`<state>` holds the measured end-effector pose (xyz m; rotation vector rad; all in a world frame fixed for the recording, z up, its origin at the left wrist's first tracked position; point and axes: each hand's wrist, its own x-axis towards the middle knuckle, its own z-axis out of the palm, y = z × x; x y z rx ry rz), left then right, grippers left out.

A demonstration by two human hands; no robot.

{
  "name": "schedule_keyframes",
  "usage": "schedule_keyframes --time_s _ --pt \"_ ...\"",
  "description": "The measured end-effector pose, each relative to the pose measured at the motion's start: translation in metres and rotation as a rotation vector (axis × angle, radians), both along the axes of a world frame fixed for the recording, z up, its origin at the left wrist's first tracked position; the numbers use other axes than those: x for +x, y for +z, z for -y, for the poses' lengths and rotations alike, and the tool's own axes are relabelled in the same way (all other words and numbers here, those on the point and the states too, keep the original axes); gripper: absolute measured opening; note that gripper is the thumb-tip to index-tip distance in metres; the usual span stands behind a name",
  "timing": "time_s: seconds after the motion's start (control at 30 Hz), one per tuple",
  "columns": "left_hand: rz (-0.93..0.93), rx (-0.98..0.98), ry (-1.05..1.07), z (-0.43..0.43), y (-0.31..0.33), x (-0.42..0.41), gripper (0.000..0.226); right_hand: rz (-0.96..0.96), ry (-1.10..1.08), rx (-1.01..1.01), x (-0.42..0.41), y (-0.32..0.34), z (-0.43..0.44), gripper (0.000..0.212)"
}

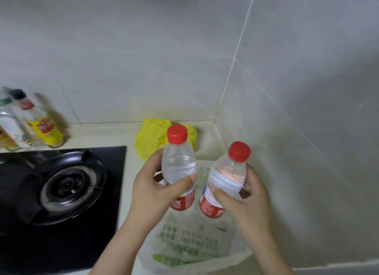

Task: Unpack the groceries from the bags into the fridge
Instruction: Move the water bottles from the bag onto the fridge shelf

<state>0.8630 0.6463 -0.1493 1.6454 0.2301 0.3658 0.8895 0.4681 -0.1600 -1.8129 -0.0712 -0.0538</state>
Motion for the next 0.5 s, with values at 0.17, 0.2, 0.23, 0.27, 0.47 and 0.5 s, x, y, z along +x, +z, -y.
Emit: schedule_keyframes --time_s 0.17,0.2,0.23,0.27,0.47,0.5 --pt "0.083 0.011 0.131 -0.005 0.021 -0.009 0.048 0.114 0.167 0.133 0.018 0.016 -0.013 0.054" --pt "0.093 0.021 0.173 -0.006 0.025 -0.012 0.045 0.122 0.199 0.151 0.022 0.019 -0.016 0.056" --pt "0.102 0.022 0.212 -0.007 0.029 -0.016 0.042 0.128 0.229 0.164 0.025 0.021 -0.019 0.058" --pt "0.108 0.02 0.246 -0.007 0.032 -0.019 0.04 0.135 0.259 0.174 0.028 0.023 -0.022 0.061" --pt "0.112 0.071 0.436 -0.007 0.042 -0.054 0.04 0.168 0.456 0.208 0.03 0.03 -0.045 0.059" --pt "0.113 0.078 0.476 -0.007 0.043 -0.062 0.039 0.17 0.492 0.216 0.028 0.031 -0.05 0.059"
